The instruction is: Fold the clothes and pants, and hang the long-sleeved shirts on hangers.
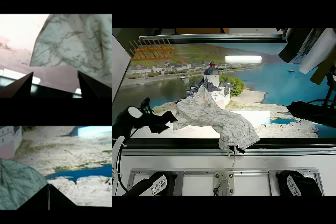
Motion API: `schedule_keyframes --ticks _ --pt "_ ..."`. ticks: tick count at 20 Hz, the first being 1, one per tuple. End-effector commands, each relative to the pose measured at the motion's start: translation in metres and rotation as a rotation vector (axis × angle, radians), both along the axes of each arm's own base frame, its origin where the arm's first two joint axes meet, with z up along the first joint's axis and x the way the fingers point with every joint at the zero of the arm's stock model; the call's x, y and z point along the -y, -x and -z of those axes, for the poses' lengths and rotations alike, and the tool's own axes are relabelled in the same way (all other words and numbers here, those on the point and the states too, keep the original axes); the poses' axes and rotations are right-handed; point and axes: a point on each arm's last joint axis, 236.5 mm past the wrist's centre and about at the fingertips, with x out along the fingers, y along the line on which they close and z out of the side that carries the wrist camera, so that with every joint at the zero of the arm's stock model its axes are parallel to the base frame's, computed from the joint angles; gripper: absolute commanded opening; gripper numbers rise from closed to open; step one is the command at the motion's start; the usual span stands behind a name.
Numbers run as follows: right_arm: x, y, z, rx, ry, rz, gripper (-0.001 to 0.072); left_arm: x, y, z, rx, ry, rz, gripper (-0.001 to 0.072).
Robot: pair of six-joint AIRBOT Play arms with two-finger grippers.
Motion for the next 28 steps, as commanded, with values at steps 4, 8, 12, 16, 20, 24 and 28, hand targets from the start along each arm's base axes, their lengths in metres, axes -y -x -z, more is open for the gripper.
schedule_keyframes --ticks 4,8,12,16,20,24,28 --pt "0.000 0.000 0.000 0.000 -0.001 0.001 0.0015 0.052 -0.021 0.034 0.003 0.175 -0.082 0.0591" --pt "0.000 0.000 0.001 -0.004 -0.001 0.000 0.0015 0.070 -0.049 0.036 0.019 0.166 -0.013 0.0556" --pt "-0.002 -0.007 0.021 -0.057 0.008 -0.048 0.0016 0.061 -0.080 0.019 0.072 0.160 -0.004 0.0022" --pt "-0.027 -0.020 0.073 -0.169 0.028 -0.245 0.0263 0.043 -0.108 -0.031 0.213 0.137 0.031 0.0022" --pt "-0.075 -0.034 0.152 -0.322 0.045 -0.430 0.0532 0.040 -0.117 -0.051 0.257 0.133 0.038 0.0022" --pt "-0.124 -0.054 0.208 -0.432 0.060 -0.580 0.0532 0.041 -0.117 -0.051 0.257 0.133 0.040 0.0022" --pt "-0.171 -0.067 0.229 -0.451 0.054 -0.668 0.0532 0.040 -0.117 -0.051 0.258 0.133 0.039 0.0022"
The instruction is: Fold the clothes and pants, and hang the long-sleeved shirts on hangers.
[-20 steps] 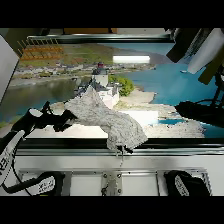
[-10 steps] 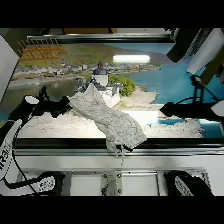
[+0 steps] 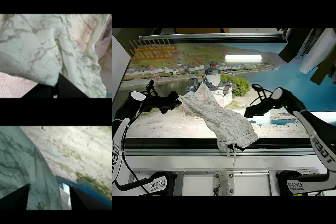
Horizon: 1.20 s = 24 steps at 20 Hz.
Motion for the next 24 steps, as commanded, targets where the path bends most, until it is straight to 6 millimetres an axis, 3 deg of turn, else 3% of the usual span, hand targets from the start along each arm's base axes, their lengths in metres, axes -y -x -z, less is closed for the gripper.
schedule_keyframes --ticks 1,4,5,6,7,9,10,11,13,15,17,18,20,22,24 --pt "-0.042 -0.007 0.027 -0.031 -0.006 -0.091 0.0531 -0.001 -0.001 -0.001 0.005 -0.001 0.001 0.0022" --pt "-0.052 -0.007 0.036 -0.045 -0.009 -0.109 0.0511 -0.001 -0.001 -0.001 0.005 -0.002 0.001 0.0022" --pt "-0.052 -0.006 0.037 -0.047 -0.008 -0.110 0.0442 -0.001 -0.002 -0.002 0.007 -0.003 -0.001 0.0022" --pt "-0.052 -0.007 0.037 -0.045 -0.008 -0.109 0.0277 -0.001 -0.002 -0.002 0.008 -0.003 -0.002 0.0022" --pt "-0.052 -0.010 0.035 -0.032 -0.008 -0.104 0.0049 -0.001 -0.002 -0.003 0.010 -0.003 -0.001 0.0022" --pt "-0.048 -0.027 0.007 0.048 -0.013 -0.094 0.0009 -0.005 -0.012 -0.026 0.051 -0.003 0.009 0.0022" --pt "-0.041 -0.040 -0.019 0.120 -0.005 -0.094 0.0009 -0.014 -0.024 -0.057 0.125 -0.020 0.015 0.0022" --pt "-0.031 -0.054 -0.056 0.207 0.004 -0.086 0.0009 -0.025 -0.038 -0.101 0.230 -0.049 0.015 0.0022" --pt "-0.010 -0.068 -0.158 0.409 -0.015 -0.058 0.0009 -0.041 -0.048 -0.209 0.462 -0.121 0.017 0.0022" --pt "0.006 -0.053 -0.248 0.593 -0.040 -0.033 0.0009 -0.043 -0.032 -0.314 0.678 -0.195 0.026 0.0022" --pt "0.017 -0.019 -0.320 0.752 -0.056 -0.012 0.0009 -0.035 0.001 -0.405 0.885 -0.275 0.039 0.0022" --pt "0.021 -0.002 -0.343 0.796 -0.066 0.008 0.0009 -0.027 0.023 -0.440 0.971 -0.304 0.045 0.0022" --pt "0.030 0.033 -0.373 0.834 -0.078 0.045 0.0009 -0.012 0.064 -0.485 1.089 -0.339 0.052 0.0022" --pt "0.046 0.059 -0.376 0.800 -0.042 0.099 0.0009 -0.003 0.096 -0.505 1.152 -0.360 0.053 0.0022" --pt "0.061 0.081 -0.355 0.684 0.006 0.152 0.0009 0.002 0.113 -0.501 1.156 -0.362 0.054 0.0022"
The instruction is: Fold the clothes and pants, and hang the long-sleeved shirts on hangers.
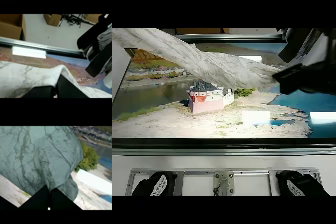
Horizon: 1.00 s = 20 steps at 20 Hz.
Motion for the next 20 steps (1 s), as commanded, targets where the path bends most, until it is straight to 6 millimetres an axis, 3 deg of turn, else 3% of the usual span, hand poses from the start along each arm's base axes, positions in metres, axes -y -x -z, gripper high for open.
schedule_keyframes --ticks 1,2,4,8,10,12,14,16,19,20 --pt "0.025 0.049 0.021 -0.167 0.019 0.103 0.0009 0.013 0.043 -0.009 0.050 -0.024 0.002 0.0022" --pt "0.025 0.057 0.039 -0.246 0.022 0.110 0.0009 0.013 0.042 0.010 0.007 -0.014 0.006 0.0022" --pt "0.025 0.067 0.080 -0.404 0.013 0.145 0.0009 0.012 0.030 0.065 -0.133 0.010 0.023 0.0022" --pt "0.025 0.067 0.185 -0.716 0.056 0.203 0.0009 0.010 -0.008 0.207 -0.525 0.096 0.083 0.0022" --pt "0.022 0.047 0.228 -0.800 0.080 0.211 0.0009 0.020 -0.034 0.272 -0.683 0.138 0.119 0.0022" --pt "0.018 0.011 0.262 -0.796 0.072 0.239 0.0009 0.038 -0.066 0.319 -0.756 0.126 0.162 0.0022" --pt "0.015 -0.028 0.287 -0.750 0.065 0.254 0.0010 0.059 -0.109 0.349 -0.772 0.112 0.184 0.0022" --pt "0.013 -0.064 0.293 -0.683 0.043 0.280 0.0010 0.075 -0.147 0.359 -0.766 0.100 0.209 0.0022" --pt "0.024 -0.122 0.262 -0.489 -0.033 0.348 0.0020 0.085 -0.193 0.351 -0.732 0.098 0.231 0.0023" --pt "0.032 -0.137 0.248 -0.435 -0.059 0.373 0.0022 0.083 -0.204 0.346 -0.721 0.109 0.225 0.0157"
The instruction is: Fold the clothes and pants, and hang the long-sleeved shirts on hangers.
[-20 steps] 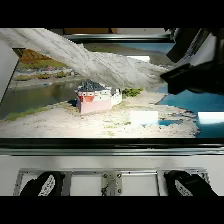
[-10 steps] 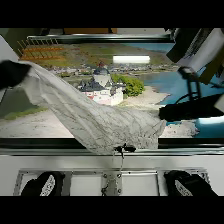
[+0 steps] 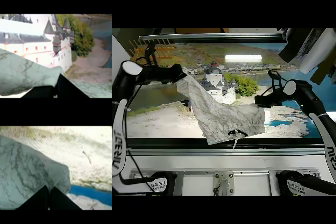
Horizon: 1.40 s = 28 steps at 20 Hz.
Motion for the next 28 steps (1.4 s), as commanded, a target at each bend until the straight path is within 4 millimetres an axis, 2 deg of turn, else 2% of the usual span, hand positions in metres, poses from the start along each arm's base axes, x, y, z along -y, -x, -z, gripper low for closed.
schedule_keyframes --ticks 1,2,3,4,6,8,10,12,14,16,19,23,26,28 --pt "0.022 -0.063 -0.034 0.211 -0.019 0.099 0.0028 0.006 -0.043 0.001 0.013 0.024 -0.014 0.0502" --pt "0.032 -0.067 -0.044 0.225 -0.019 0.118 0.0160 0.000 -0.044 -0.003 0.000 0.035 -0.025 0.0639" --pt "0.042 -0.067 -0.052 0.230 -0.018 0.134 0.0414 -0.007 -0.041 -0.006 -0.017 0.039 -0.027 0.0639" --pt "0.051 -0.063 -0.059 0.233 -0.014 0.145 0.0555 -0.013 -0.033 -0.006 -0.038 0.037 -0.022 0.0613" --pt "0.060 -0.050 -0.074 0.242 0.003 0.125 0.0474 -0.020 -0.007 0.001 -0.095 0.033 -0.005 0.0612" --pt "0.057 -0.035 -0.088 0.263 0.009 0.096 0.0474 -0.017 0.035 0.024 -0.179 0.005 0.022 0.0612" --pt "0.053 -0.017 -0.096 0.268 0.007 0.082 0.0474 -0.006 0.090 0.063 -0.287 -0.053 0.062 0.0612" --pt "0.050 0.000 -0.098 0.265 0.006 0.072 0.0474 0.019 0.156 0.105 -0.412 -0.061 0.122 0.0613" --pt "0.050 0.012 -0.098 0.265 0.006 0.071 0.0474 0.041 0.211 0.147 -0.506 -0.074 0.149 0.0613" --pt "0.050 0.018 -0.097 0.264 0.006 0.070 0.0474 0.056 0.245 0.180 -0.541 -0.092 0.127 0.0613" --pt "0.049 0.019 -0.098 0.266 -0.002 0.071 0.0474 0.078 0.266 0.200 -0.544 -0.108 0.113 0.0613" --pt "0.046 0.019 -0.099 0.265 -0.013 0.071 0.0474 0.109 0.263 0.196 -0.490 -0.073 0.127 0.0613" --pt "0.046 0.019 -0.099 0.265 -0.013 0.071 0.0474 0.119 0.274 0.209 -0.581 -0.057 0.139 0.0613" --pt "0.046 0.019 -0.099 0.265 -0.013 0.071 0.0474 0.126 0.273 0.213 -0.629 -0.063 0.165 0.0613"
